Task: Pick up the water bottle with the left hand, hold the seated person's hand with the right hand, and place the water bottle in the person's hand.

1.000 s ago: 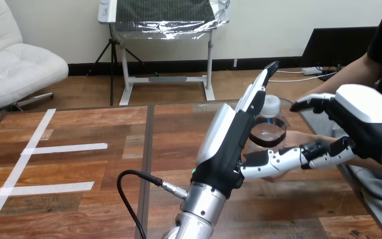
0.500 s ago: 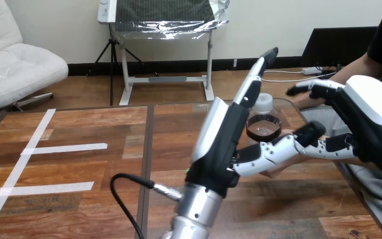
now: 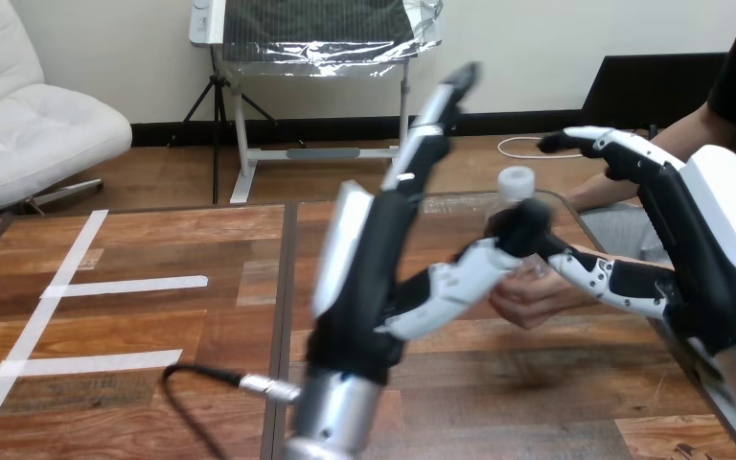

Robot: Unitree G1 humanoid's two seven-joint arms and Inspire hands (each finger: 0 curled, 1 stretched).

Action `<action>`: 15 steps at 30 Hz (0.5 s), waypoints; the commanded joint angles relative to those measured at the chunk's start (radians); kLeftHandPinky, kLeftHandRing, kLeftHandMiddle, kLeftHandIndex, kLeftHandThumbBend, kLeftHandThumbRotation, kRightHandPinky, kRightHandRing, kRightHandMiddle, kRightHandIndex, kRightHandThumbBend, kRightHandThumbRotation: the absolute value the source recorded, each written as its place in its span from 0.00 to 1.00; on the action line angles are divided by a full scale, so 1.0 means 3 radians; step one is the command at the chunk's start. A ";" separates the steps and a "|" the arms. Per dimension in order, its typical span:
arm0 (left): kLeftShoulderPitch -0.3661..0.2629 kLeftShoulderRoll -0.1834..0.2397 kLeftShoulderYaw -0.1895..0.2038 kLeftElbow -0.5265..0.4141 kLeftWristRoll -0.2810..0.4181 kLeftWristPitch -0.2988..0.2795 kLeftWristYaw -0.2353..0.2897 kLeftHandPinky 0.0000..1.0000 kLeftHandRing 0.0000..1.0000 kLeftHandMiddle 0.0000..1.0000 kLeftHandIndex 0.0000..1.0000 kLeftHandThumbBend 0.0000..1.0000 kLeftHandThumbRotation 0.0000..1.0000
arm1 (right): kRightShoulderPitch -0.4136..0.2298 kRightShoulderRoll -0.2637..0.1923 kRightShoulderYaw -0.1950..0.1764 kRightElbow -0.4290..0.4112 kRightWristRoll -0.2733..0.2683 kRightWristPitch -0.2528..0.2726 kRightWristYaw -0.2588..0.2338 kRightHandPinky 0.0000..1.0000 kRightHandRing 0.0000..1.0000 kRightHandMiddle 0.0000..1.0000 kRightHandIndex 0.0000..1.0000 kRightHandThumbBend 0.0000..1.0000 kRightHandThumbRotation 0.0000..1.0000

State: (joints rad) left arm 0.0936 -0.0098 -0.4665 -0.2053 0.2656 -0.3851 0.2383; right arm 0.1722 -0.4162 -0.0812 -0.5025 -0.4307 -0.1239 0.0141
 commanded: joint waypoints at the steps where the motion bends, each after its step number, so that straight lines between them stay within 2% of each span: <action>1: 0.0117 -0.0052 0.0119 -0.0124 0.0027 -0.0222 0.0079 0.89 0.92 0.91 0.89 0.57 0.66 | -0.0032 0.0243 0.0039 -0.0064 0.0032 -0.0224 -0.0235 0.66 0.78 0.81 0.75 0.38 0.00; 7: 0.0274 -0.0042 0.0228 -0.0136 0.0132 -0.0398 0.0159 0.87 0.90 0.89 0.88 0.54 0.65 | 0.0045 0.0445 0.0159 -0.0003 0.0102 -0.0473 -0.0358 0.65 0.78 0.81 0.74 0.32 0.00; 10: 0.0353 -0.0033 0.0294 -0.0138 0.0260 -0.0478 0.0233 0.84 0.88 0.88 0.87 0.53 0.68 | 0.0086 0.0549 0.0227 0.0044 0.0301 -0.0607 -0.0347 0.65 0.79 0.81 0.74 0.28 0.00; 11: 0.0383 -0.0021 0.0322 -0.0127 0.0292 -0.0529 0.0258 0.84 0.88 0.88 0.87 0.53 0.68 | 0.0087 0.0585 0.0263 0.0103 0.0368 -0.0706 -0.0356 0.65 0.79 0.81 0.74 0.27 0.00; 15: 0.0478 0.0002 0.0383 -0.0115 0.0342 -0.0651 0.0305 0.82 0.86 0.87 0.86 0.51 0.70 | 0.0077 0.0667 0.0334 0.0275 0.0445 -0.0970 -0.0391 0.63 0.78 0.82 0.73 0.23 0.00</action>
State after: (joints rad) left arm 0.2292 -0.0039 -0.3856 -0.2040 0.3375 -0.5175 0.3090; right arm 0.2157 -0.2548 -0.0079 -0.4730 -0.3359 -0.3300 -0.0809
